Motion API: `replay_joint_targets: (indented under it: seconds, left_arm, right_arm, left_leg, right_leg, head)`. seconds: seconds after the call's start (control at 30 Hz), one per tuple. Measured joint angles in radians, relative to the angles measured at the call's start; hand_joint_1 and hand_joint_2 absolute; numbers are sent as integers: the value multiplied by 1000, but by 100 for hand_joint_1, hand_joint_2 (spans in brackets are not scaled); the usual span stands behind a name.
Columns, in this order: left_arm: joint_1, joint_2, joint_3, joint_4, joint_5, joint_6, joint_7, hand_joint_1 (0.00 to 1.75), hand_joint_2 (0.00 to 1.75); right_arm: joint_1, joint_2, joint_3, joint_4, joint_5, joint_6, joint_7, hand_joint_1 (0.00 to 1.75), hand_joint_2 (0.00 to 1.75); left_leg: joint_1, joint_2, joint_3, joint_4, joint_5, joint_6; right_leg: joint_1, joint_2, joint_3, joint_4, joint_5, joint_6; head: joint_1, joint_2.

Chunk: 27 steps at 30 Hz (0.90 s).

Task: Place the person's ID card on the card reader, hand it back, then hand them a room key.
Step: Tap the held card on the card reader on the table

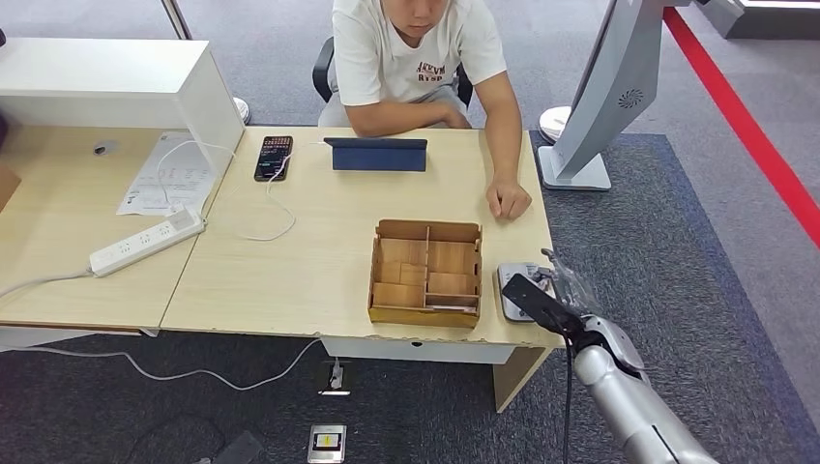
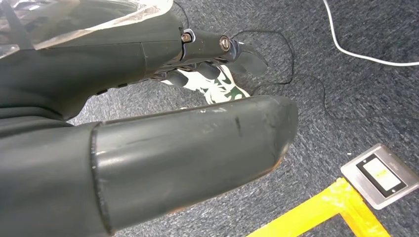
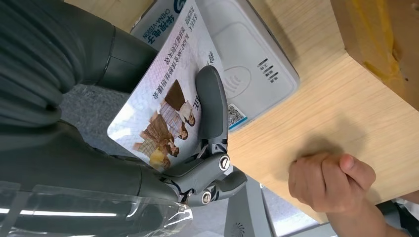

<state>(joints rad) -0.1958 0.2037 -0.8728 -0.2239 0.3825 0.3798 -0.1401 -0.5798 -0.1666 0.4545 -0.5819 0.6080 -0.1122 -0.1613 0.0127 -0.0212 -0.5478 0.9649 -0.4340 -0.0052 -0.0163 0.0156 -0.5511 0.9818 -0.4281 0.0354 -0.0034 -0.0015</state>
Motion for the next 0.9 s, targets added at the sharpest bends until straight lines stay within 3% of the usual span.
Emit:
replay_joint_targets:
  seconds: [0.6,0.9]
  left_arm:
    - [-5,0,0,0,-10,9,9,0,0]
    - [1,0,0,3,-6,10,-8,0,0]
  right_arm:
    - [-4,-12,15,13,-17,9,2,175,175]
    - [-57,-20,5,-14,-97,15,-29,175,175]
  left_leg:
    - [0,0,0,0,0,0]
    - [0,0,0,0,0,0]
  right_leg:
    - [0,0,0,0,0,0]
    - [0,0,0,0,0,0]
  head:
    - [0,0]
    - [0,0]
